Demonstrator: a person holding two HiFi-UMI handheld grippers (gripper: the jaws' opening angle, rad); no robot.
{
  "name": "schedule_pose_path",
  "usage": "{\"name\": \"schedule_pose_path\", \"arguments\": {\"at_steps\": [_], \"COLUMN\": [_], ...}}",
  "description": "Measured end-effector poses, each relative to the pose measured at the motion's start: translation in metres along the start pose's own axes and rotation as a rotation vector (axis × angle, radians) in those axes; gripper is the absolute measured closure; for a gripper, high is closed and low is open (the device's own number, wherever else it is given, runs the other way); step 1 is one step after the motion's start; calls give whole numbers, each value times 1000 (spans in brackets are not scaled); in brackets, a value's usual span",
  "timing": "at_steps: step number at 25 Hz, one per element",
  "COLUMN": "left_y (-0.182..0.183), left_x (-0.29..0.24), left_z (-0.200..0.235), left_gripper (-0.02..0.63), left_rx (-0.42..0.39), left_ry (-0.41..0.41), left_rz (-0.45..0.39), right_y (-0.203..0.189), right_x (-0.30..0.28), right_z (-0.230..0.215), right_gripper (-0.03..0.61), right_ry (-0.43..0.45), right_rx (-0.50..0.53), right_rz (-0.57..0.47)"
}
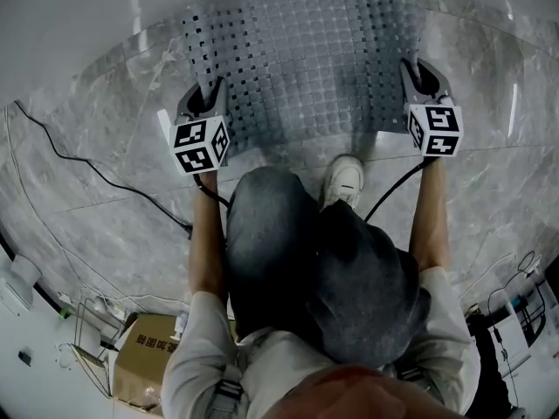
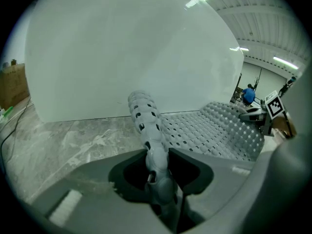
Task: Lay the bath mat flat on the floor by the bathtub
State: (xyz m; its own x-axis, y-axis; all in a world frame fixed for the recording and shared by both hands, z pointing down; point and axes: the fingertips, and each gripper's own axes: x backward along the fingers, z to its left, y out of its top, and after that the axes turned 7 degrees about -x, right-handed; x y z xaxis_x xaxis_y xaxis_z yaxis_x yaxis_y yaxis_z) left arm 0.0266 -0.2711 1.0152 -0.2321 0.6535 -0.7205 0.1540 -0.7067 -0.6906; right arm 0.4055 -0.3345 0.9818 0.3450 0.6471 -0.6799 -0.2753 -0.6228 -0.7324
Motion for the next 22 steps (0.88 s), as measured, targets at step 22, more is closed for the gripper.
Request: {"name": "schedule_pose_path", "arguments": {"at_steps": [22], "left_y": [-1], "left_x": [7], "left_z": [5], "left_gripper": [442], "left_rx": [13], "left_ry": [20], "left_rz": [-29], "right_y": [3], "right_x": [9], "right_z": [6], "right_gripper": [379], "right_ry": [-39], "right_rx": [127], "right_rz": [-14]}}
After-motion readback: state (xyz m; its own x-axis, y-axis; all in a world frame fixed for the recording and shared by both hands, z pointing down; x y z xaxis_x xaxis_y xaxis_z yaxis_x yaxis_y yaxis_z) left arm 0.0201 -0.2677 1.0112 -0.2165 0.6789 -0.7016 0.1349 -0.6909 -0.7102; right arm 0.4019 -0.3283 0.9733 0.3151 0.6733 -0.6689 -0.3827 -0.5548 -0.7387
